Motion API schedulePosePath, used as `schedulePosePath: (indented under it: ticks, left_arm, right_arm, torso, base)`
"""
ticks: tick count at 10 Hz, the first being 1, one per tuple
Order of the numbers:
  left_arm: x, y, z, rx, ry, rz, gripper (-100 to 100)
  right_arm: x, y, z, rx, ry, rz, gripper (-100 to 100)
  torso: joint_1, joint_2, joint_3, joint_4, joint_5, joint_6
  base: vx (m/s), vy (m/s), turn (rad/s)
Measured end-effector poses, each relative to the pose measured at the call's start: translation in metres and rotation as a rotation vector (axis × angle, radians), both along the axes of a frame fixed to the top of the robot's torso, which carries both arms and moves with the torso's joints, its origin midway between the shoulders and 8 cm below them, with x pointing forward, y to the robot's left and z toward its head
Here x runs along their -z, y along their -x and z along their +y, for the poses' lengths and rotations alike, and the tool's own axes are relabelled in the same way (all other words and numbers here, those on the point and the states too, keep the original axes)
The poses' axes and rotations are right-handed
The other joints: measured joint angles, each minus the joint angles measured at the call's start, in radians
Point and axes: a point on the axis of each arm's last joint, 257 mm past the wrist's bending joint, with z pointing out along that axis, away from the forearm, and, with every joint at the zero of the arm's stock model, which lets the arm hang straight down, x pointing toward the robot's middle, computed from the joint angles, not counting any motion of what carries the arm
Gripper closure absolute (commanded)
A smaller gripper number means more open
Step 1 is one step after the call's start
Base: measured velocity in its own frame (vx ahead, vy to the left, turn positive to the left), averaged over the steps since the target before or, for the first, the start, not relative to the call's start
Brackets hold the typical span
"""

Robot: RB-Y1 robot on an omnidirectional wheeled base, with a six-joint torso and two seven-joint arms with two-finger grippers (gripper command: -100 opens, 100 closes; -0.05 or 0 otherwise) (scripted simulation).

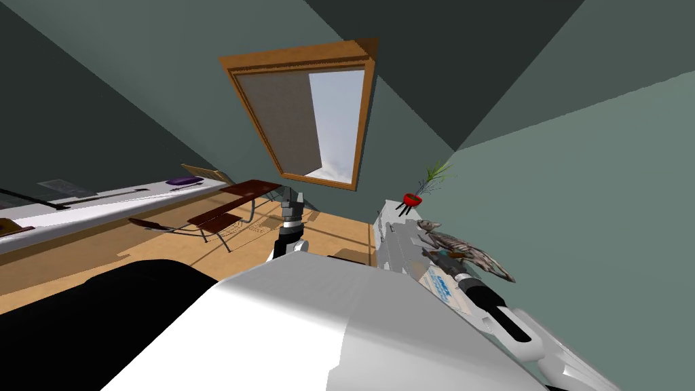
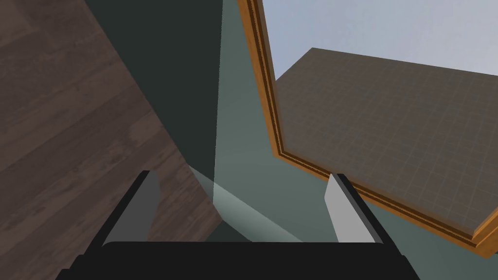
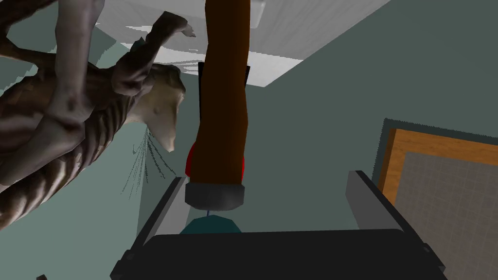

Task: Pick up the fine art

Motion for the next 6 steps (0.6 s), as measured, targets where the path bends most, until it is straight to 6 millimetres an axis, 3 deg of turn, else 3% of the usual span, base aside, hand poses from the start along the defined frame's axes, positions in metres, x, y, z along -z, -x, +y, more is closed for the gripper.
schedulePosePath:
  ticks: [4, 5, 6]
  left_arm:
    - [0.0, 0.0, 0.0, 0.0, 0.0, 0.0, 0]
    - [0.0, 0.0, 0.0, 0.0, 0.0, 0.0, 0]
    - [0.0, 0.0, 0.0, 0.0, 0.0, 0.0, 0]
  right_arm:
    - [-0.0104, -0.0073, -0.0032, -0.011, 0.028, -0.018, 100]
    - [-0.0111, -0.0078, -0.0034, -0.011, 0.03, -0.02, 0]
    - [-0.0108, -0.0076, -0.0033, -0.01, 0.028, -0.019, 100]
  torso:
    - [-0.01, -0.011, -0.011, -0.01, -0.01, 0.0]
    - [-0.011, -0.013, -0.012, -0.011, -0.011, -0.001]
    - [-0.012, -0.014, -0.012, -0.011, -0.011, -0.001]
  base:
    - [0.0, 0.0, 0.0]
    - [0.0, 0.0, 0.0]
    - [0.059, -0.04, -0.34]
